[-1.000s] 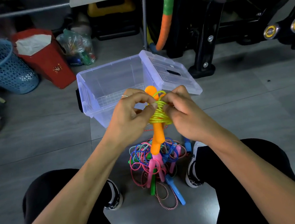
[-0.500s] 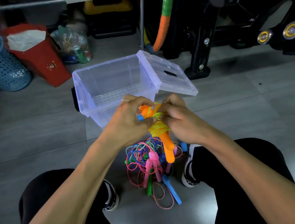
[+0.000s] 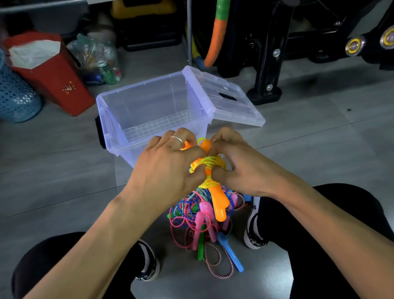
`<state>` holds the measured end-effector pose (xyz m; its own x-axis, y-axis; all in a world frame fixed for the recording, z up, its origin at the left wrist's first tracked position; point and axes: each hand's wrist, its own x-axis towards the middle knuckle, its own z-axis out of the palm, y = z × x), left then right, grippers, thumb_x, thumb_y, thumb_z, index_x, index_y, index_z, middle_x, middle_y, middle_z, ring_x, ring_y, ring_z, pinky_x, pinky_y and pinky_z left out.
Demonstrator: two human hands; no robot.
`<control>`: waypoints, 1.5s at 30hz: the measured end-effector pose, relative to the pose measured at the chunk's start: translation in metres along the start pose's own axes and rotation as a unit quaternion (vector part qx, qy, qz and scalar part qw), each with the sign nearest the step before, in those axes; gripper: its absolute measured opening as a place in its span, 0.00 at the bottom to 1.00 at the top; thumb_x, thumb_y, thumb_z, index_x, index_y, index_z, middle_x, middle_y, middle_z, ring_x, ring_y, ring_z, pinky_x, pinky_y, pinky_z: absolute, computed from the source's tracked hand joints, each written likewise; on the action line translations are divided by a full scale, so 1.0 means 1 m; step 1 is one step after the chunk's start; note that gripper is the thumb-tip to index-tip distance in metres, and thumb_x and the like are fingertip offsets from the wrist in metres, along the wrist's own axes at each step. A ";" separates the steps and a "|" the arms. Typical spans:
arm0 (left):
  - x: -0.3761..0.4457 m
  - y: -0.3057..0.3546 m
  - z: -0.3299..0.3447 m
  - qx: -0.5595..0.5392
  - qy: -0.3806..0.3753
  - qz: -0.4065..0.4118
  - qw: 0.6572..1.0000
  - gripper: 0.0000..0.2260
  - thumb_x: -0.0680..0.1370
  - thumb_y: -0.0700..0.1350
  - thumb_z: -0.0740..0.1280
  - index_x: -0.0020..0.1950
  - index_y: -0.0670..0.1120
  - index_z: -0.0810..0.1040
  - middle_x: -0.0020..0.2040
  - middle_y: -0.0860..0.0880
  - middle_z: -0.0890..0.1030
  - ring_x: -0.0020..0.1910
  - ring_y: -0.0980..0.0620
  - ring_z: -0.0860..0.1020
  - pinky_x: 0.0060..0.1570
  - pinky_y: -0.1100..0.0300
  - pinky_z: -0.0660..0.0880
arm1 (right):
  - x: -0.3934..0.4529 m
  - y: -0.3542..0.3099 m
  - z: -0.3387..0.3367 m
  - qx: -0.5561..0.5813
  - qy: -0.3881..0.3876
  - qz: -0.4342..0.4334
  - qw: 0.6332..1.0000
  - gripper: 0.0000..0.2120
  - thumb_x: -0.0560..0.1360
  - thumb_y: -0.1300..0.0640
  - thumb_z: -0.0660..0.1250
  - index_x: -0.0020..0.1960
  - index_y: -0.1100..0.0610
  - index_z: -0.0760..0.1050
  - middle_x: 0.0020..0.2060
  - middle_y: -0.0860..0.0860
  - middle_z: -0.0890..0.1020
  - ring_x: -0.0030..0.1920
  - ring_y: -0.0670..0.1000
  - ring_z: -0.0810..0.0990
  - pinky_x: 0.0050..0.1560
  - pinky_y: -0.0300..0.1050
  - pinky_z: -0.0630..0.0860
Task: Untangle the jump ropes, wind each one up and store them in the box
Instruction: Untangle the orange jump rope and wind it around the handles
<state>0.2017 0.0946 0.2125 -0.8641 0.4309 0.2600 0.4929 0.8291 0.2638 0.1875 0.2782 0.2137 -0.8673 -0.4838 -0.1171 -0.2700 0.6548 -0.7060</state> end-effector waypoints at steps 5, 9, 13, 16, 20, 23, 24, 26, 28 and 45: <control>0.004 -0.004 0.002 0.010 0.038 0.056 0.998 0.10 0.75 0.50 0.64 0.48 0.47 0.82 0.49 0.47 0.77 0.47 0.45 0.73 0.44 0.55 0.65 | 0.002 0.000 -0.009 0.030 0.026 -0.007 0.999 0.04 0.72 0.53 0.69 0.44 0.52 0.75 0.49 0.47 0.71 0.53 0.43 0.72 0.53 0.32 0.67; 0.009 -0.006 0.006 0.003 0.022 0.090 0.996 0.10 0.75 0.48 0.63 0.47 0.45 0.80 0.51 0.47 0.76 0.49 0.45 0.72 0.45 0.53 0.67 | 0.002 0.003 -0.011 0.009 0.002 0.004 1.000 0.03 0.73 0.56 0.70 0.45 0.51 0.75 0.50 0.46 0.71 0.51 0.41 0.72 0.53 0.33 0.68; 0.014 -0.003 0.014 -0.011 0.033 0.070 0.997 0.09 0.74 0.47 0.63 0.47 0.43 0.79 0.51 0.46 0.76 0.47 0.44 0.72 0.45 0.49 0.70 | 0.002 0.007 -0.006 0.004 0.088 0.034 0.996 0.08 0.72 0.56 0.71 0.49 0.50 0.75 0.52 0.47 0.73 0.48 0.42 0.75 0.52 0.40 0.73; 0.017 -0.004 0.017 -0.071 0.074 0.011 0.995 0.08 0.75 0.46 0.64 0.47 0.42 0.79 0.51 0.46 0.75 0.47 0.44 0.73 0.46 0.47 0.72 | 0.002 0.009 -0.010 0.105 0.167 0.163 0.967 0.21 0.69 0.46 0.74 0.58 0.51 0.72 0.53 0.46 0.74 0.46 0.43 0.79 0.46 0.41 0.77; 0.022 0.003 0.015 -0.126 0.149 -0.063 0.979 0.09 0.75 0.46 0.64 0.47 0.42 0.80 0.51 0.45 0.75 0.48 0.46 0.73 0.48 0.50 0.72 | -0.003 -0.001 -0.013 0.402 0.048 0.254 0.878 0.19 0.72 0.46 0.71 0.55 0.58 0.78 0.46 0.54 0.85 0.41 0.54 0.85 0.42 0.52 0.83; 0.023 0.005 0.011 -0.155 0.156 -0.068 0.973 0.08 0.75 0.46 0.66 0.47 0.43 0.81 0.52 0.47 0.75 0.50 0.50 0.72 0.51 0.55 0.70 | -0.006 -0.005 -0.016 0.371 0.070 0.173 0.910 0.07 0.76 0.51 0.69 0.50 0.55 0.80 0.38 0.55 0.83 0.33 0.52 0.81 0.33 0.44 0.77; 0.023 0.003 0.009 -0.157 0.147 -0.056 0.975 0.08 0.75 0.47 0.67 0.48 0.45 0.81 0.53 0.48 0.75 0.51 0.51 0.71 0.52 0.57 0.69 | -0.006 -0.003 -0.019 0.333 0.078 0.156 0.927 0.07 0.75 0.50 0.69 0.48 0.53 0.80 0.34 0.54 0.81 0.31 0.51 0.79 0.30 0.42 0.73; 0.022 -0.002 0.005 -0.156 0.122 -0.027 0.980 0.08 0.75 0.50 0.68 0.48 0.47 0.82 0.56 0.49 0.75 0.54 0.52 0.70 0.56 0.57 0.67 | -0.006 0.000 -0.027 0.293 0.083 0.153 0.940 0.08 0.70 0.47 0.68 0.42 0.51 0.80 0.29 0.50 0.76 0.27 0.48 0.74 0.27 0.38 0.67; 0.021 -0.004 0.005 -0.161 0.101 -0.022 0.982 0.10 0.74 0.54 0.68 0.48 0.49 0.83 0.58 0.50 0.75 0.57 0.49 0.71 0.59 0.56 0.67 | -0.005 0.003 -0.028 0.275 0.092 0.157 0.944 0.09 0.66 0.45 0.65 0.36 0.50 0.78 0.27 0.48 0.72 0.27 0.47 0.72 0.29 0.39 0.65; 0.021 0.003 0.022 -0.232 0.071 -0.161 0.957 0.08 0.67 0.40 0.75 0.45 0.45 0.82 0.44 0.49 0.75 0.43 0.64 0.73 0.44 0.74 0.67 | 0.001 0.006 -0.008 0.168 0.156 0.120 0.966 0.07 0.69 0.53 0.70 0.45 0.53 0.77 0.25 0.43 0.76 0.24 0.42 0.69 0.26 0.33 0.64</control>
<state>0.1830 0.1134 0.1980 -0.9724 0.1002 0.2106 0.2243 0.6485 0.7274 0.1817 0.2863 0.2145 -0.9859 -0.1098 -0.1264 0.0597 0.4752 -0.8779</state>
